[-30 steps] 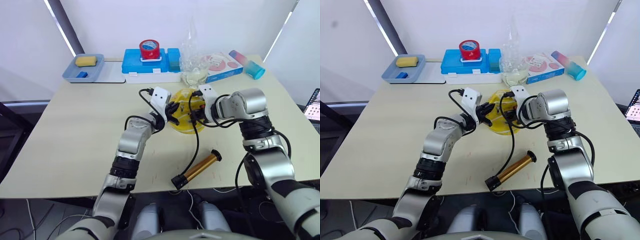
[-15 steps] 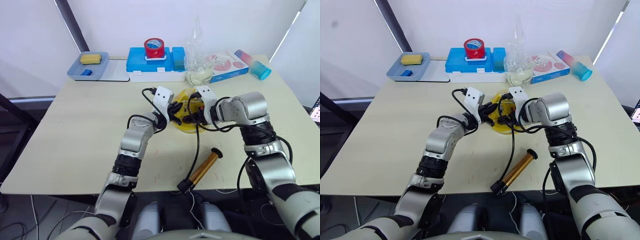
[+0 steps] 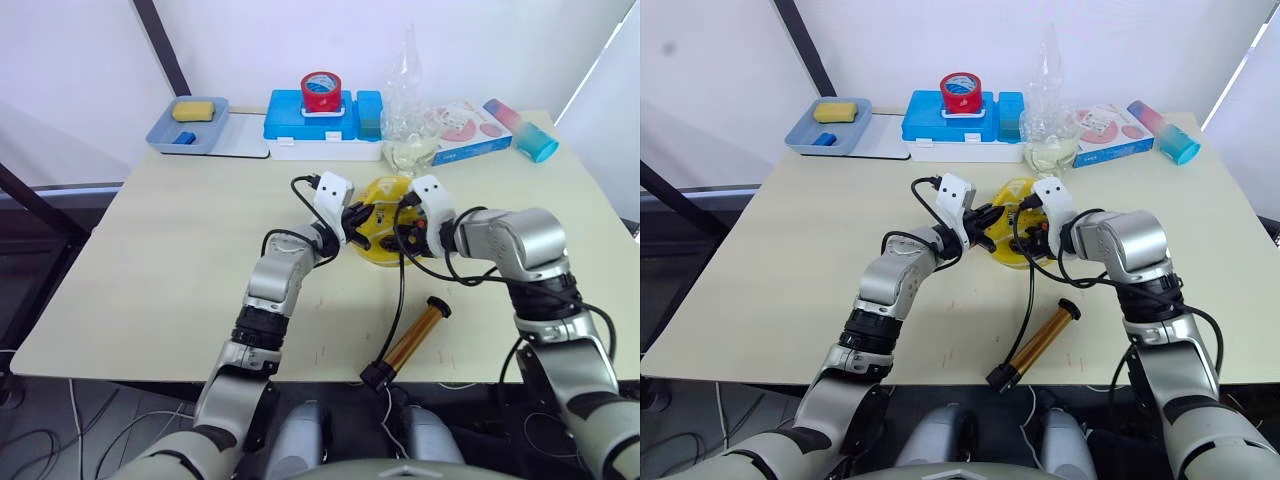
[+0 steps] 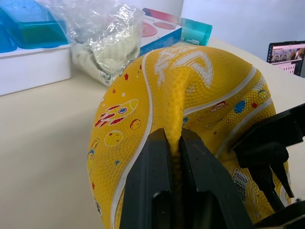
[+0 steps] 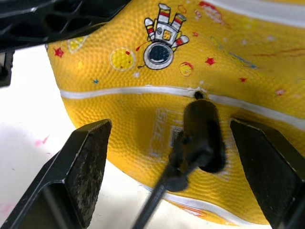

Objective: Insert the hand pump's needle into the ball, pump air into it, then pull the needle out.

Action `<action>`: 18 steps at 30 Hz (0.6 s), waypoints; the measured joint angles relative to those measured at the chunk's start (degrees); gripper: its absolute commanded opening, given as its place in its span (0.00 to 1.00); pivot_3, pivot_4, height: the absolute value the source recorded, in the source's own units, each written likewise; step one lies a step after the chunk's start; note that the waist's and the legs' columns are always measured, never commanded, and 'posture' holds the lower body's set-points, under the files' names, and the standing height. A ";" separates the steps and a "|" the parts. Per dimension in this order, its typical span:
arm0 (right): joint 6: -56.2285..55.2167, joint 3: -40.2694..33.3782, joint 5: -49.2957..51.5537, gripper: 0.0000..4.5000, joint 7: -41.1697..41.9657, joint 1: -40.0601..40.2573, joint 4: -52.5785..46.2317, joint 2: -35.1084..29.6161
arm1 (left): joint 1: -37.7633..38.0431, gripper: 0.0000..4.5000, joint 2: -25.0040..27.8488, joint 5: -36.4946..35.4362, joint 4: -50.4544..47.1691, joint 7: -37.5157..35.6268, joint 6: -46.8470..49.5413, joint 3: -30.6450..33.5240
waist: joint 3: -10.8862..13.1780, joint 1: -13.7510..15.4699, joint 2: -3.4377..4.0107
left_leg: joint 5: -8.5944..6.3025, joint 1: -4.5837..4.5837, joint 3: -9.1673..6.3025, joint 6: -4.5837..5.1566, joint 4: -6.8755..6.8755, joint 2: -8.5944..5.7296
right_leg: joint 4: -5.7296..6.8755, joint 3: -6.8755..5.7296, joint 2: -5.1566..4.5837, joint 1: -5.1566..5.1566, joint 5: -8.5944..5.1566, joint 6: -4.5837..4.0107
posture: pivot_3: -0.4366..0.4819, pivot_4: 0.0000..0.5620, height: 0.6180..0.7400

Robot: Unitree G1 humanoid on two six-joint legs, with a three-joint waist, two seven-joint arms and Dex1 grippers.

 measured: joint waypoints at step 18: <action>-5.58 -12.13 2.81 0.80 -5.75 11.29 -12.32 6.57 | -0.21 0.00 0.13 0.00 1.28 0.42 -1.30 0.05 | 0.04 -0.06 0.06 | 0.04 0.07 -0.19 -0.03 0.02 -0.01 | 0.05 -0.13 0.14 0.14 -0.02 0.05 | 0.48 0.27 0.97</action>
